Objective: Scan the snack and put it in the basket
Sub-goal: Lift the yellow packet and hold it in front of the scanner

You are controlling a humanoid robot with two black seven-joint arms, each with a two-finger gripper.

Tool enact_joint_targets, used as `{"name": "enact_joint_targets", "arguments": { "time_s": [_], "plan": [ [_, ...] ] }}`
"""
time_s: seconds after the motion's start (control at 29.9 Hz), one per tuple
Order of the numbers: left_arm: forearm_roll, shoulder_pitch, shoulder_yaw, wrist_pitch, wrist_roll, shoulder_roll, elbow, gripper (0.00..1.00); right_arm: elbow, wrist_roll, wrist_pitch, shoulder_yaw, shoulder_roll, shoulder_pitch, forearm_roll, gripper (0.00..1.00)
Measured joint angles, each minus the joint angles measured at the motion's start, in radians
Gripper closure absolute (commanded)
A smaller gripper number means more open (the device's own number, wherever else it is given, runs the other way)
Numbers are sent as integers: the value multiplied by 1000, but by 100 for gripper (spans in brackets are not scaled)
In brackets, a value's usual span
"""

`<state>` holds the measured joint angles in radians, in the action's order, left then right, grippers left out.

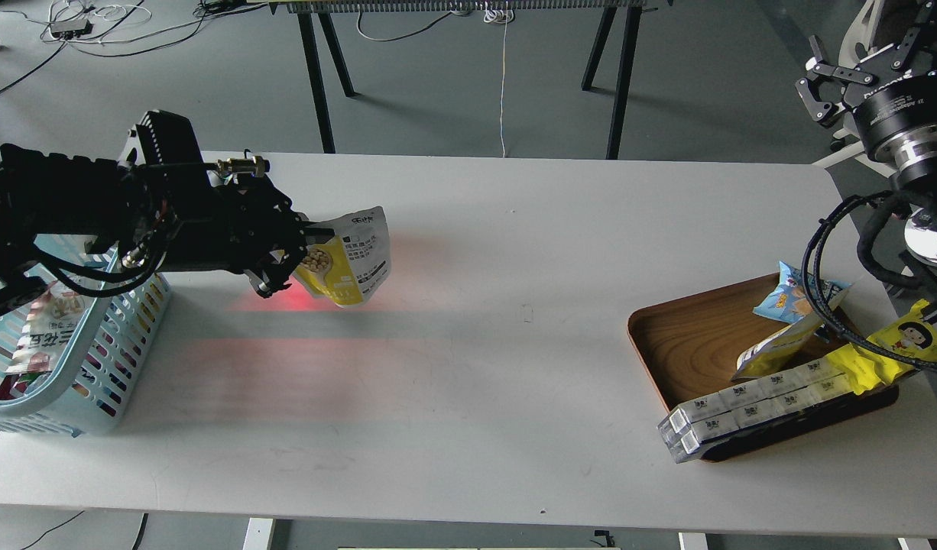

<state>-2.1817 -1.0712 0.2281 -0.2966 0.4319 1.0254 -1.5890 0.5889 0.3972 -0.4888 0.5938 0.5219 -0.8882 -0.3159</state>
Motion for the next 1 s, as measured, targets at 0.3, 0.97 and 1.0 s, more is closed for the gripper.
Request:
{"name": "enact_joint_targets", "arguments": {
  "time_s": [0.3,0.97,1.0],
  "plan": [
    [0,2,0,1,9,-9,38,100,2,0,0,0,16,0,0,1],
    [0,-13,26,1,55,1,40,100,2,0,0,1,27,1,0,1],
    [0,-13,31,0,56,1,40,100,2,0,0,1,27,1,0,1]
  ]
}}
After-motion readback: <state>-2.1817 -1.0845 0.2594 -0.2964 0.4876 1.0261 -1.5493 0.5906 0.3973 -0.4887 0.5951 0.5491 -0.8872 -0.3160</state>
